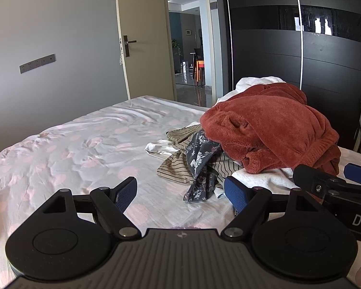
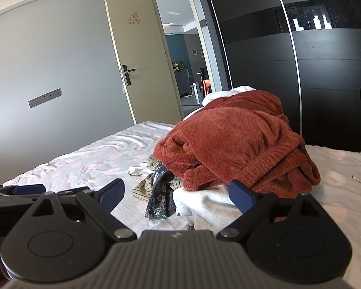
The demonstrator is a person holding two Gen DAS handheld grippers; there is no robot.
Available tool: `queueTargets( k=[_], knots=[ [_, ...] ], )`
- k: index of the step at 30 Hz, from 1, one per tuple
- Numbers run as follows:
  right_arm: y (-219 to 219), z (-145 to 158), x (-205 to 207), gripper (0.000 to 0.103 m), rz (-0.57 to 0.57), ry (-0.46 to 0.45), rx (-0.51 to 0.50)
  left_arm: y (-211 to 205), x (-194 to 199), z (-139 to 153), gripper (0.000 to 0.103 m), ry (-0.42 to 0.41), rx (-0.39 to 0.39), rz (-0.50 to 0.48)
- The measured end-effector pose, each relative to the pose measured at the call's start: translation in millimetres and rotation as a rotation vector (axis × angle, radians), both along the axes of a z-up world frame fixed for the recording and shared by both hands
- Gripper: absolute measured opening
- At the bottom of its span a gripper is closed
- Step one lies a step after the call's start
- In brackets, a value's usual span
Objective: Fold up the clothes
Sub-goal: 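Move both grippers toward the rust-red fleece trousers on the clothes pile, then grasp the rust-red fleece trousers with both grippers and lift them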
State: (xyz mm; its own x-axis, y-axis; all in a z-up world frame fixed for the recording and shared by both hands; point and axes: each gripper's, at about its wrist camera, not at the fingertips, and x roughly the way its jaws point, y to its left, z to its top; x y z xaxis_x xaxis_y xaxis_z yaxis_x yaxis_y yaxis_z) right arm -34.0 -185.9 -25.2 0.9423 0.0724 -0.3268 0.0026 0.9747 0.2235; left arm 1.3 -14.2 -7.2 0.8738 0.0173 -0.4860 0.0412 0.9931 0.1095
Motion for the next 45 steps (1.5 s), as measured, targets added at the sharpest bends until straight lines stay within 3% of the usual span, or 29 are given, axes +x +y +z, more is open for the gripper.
queueTargets(
  k=[15,45],
  knots=[
    [-25,-3,-3,0.095,-0.039,0.013,0.003,-26,8,-6,0.079,0.026,-0.016,-0.064],
    [-70,-17,5,0.095,-0.075,0.038,-0.022,-73,29,-16,0.08,0.087,0.031,-0.164]
  ],
)
